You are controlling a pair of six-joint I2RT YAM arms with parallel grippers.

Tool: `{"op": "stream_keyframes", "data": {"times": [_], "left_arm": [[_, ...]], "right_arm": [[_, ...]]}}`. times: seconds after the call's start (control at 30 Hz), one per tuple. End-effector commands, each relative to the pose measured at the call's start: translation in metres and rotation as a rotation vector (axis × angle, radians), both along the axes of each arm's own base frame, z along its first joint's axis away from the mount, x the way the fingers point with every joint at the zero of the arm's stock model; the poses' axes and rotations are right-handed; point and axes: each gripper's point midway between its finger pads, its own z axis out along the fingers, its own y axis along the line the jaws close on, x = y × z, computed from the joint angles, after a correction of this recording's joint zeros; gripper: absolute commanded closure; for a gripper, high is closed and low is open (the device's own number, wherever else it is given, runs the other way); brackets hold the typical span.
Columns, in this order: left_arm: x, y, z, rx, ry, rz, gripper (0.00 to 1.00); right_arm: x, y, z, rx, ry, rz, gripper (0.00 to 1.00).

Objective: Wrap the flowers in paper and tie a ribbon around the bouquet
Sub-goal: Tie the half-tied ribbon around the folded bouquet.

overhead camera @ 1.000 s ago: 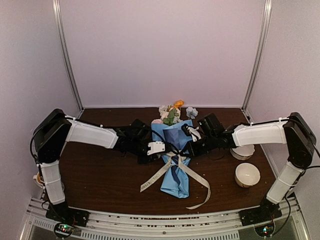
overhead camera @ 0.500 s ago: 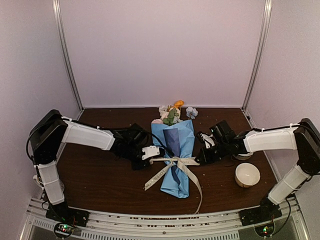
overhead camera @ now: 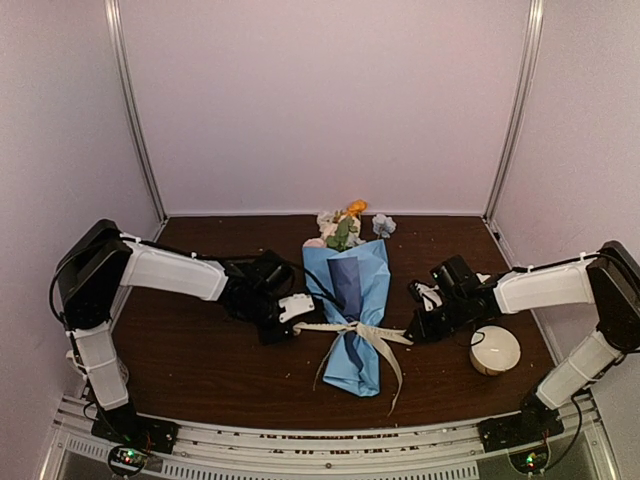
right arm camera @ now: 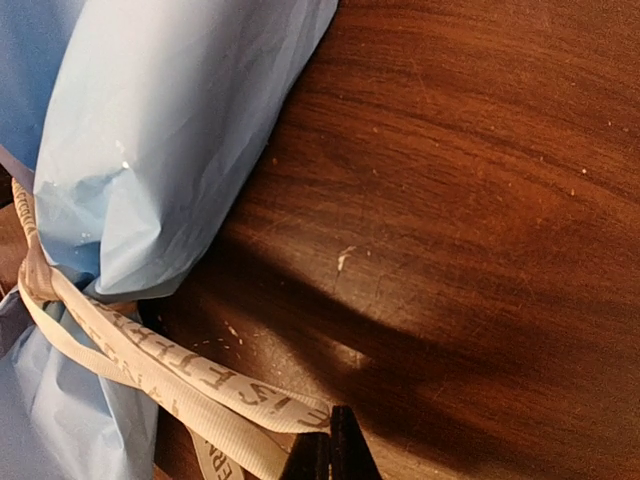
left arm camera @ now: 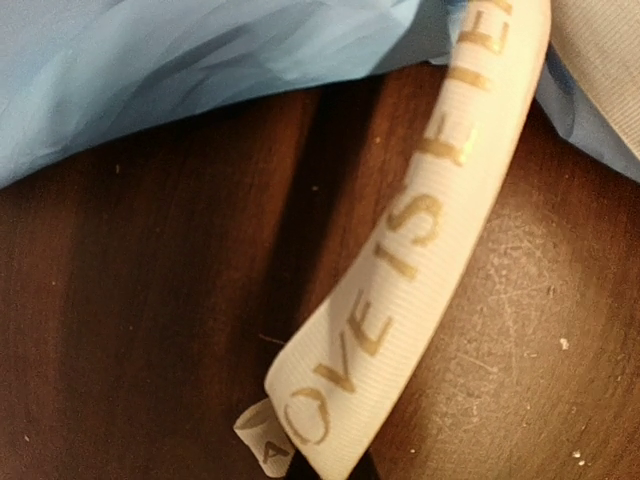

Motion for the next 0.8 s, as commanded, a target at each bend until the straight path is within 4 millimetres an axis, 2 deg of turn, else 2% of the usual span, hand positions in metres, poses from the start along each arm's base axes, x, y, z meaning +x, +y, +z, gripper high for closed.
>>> {"op": "stream_keyframes", "data": {"times": [0.0,0.23,0.5,0.6,0.77], "left_arm": [[-0.005,0.024,-0.004,0.057,0.072,0.102,1.00],[-0.008,0.037,-0.007,0.070,0.115,0.190,1.00],[0.011,0.053,-0.006,0.098,0.090,0.291,1.00],[0.018,0.061,-0.005,0.111,0.078,0.323,1.00],[0.017,0.062,-0.003,0.106,0.075,0.315,1.00]], "right_arm": [[-0.009,-0.019,-0.006,-0.027,0.031,-0.051,1.00],[-0.021,-0.031,-0.018,-0.023,0.068,-0.083,1.00],[-0.023,-0.049,-0.022,-0.044,0.083,-0.125,1.00],[-0.026,-0.050,-0.024,-0.043,0.083,-0.122,1.00],[-0.026,-0.048,-0.022,-0.038,0.082,-0.104,1.00]]}}
